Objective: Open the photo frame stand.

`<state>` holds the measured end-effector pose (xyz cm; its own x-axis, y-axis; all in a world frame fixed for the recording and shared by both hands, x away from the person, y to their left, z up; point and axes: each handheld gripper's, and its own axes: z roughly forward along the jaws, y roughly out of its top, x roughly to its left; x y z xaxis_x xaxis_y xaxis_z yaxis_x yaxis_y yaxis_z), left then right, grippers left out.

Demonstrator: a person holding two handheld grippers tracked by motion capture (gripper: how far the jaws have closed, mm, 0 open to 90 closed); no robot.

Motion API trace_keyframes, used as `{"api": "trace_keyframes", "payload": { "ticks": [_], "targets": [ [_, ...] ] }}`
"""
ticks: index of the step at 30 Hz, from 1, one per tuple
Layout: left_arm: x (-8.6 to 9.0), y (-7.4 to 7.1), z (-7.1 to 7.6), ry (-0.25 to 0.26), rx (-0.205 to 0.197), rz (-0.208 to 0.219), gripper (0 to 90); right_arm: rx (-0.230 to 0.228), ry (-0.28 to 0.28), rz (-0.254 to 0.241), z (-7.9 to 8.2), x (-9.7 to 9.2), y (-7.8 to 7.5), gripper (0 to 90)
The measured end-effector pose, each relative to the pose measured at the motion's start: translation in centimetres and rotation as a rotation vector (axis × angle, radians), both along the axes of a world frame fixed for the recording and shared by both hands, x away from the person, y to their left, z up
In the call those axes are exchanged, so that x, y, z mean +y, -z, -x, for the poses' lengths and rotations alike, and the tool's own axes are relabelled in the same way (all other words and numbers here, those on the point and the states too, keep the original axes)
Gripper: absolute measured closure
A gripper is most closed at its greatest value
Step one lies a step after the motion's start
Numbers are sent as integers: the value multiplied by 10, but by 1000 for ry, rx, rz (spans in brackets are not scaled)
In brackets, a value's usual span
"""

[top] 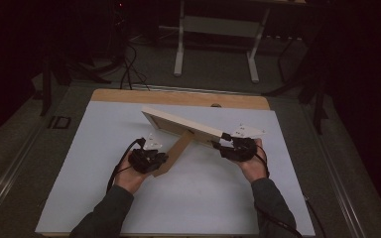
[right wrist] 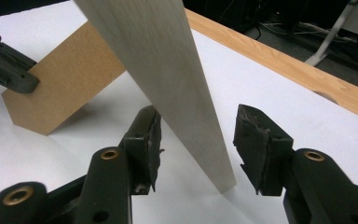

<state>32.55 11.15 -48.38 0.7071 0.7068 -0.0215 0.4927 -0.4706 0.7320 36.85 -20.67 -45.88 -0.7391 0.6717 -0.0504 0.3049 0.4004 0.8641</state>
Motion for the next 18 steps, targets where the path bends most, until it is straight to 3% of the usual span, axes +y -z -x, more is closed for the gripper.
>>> {"api": "trace_keyframes", "payload": {
  "ticks": [2,10,18],
  "targets": [
    [2,-1,0,9,11,37,785,6,0,4,0,-1,1,499],
    [12,-5,-1,14,14,105,679,18,2,2,2,-3,6,497],
    [22,-7,-2,0,9,149,648,27,8,7,2,-5,10,497]
  ]
}}
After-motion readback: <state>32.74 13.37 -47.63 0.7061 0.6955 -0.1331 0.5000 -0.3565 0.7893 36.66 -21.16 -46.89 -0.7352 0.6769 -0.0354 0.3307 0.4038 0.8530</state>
